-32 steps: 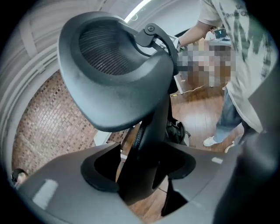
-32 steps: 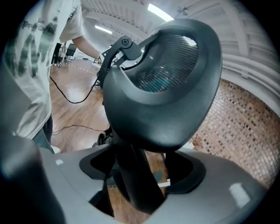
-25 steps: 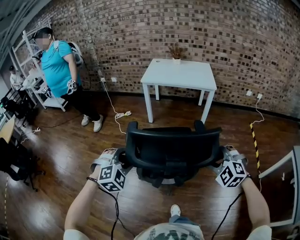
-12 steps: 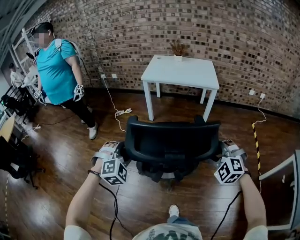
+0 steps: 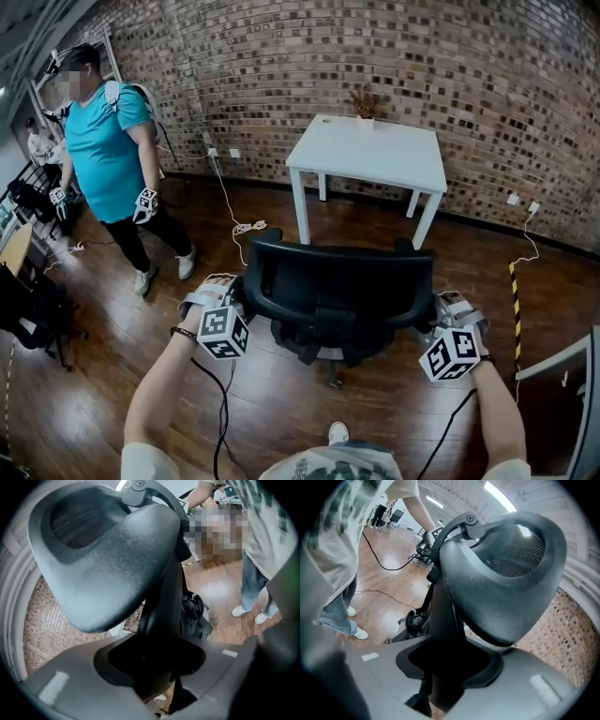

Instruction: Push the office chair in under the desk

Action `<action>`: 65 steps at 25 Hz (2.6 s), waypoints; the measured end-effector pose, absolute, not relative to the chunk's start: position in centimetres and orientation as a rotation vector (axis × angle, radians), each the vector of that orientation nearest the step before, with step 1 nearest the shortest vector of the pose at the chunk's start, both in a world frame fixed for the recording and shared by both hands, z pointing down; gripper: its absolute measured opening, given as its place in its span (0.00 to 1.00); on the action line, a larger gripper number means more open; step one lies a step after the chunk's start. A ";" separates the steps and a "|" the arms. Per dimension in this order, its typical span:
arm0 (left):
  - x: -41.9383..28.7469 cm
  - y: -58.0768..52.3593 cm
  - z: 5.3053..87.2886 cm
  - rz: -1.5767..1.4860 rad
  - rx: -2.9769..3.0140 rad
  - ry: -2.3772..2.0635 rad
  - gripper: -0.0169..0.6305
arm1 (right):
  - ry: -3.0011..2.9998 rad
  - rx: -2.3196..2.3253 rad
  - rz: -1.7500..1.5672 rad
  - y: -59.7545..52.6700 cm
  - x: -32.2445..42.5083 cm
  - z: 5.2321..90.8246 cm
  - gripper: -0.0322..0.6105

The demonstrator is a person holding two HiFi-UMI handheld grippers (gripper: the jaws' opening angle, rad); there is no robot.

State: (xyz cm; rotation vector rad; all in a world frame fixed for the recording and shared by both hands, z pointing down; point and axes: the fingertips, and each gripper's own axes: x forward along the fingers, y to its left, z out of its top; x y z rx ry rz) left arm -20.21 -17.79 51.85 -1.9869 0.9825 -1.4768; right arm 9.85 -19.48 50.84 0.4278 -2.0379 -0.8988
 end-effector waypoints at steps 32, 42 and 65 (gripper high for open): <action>-18.5 -39.5 51.9 -1.471 -1.987 0.915 0.33 | -1.912 0.553 -0.836 -41.0 12.0 51.6 0.28; -19.2 -47.3 51.8 -1.487 -1.995 0.860 0.32 | -1.875 0.590 -0.789 -48.1 11.4 51.6 0.28; -20.9 -63.6 51.8 -1.472 -1.993 0.810 0.32 | -1.831 0.650 -0.770 -62.6 9.9 51.7 0.27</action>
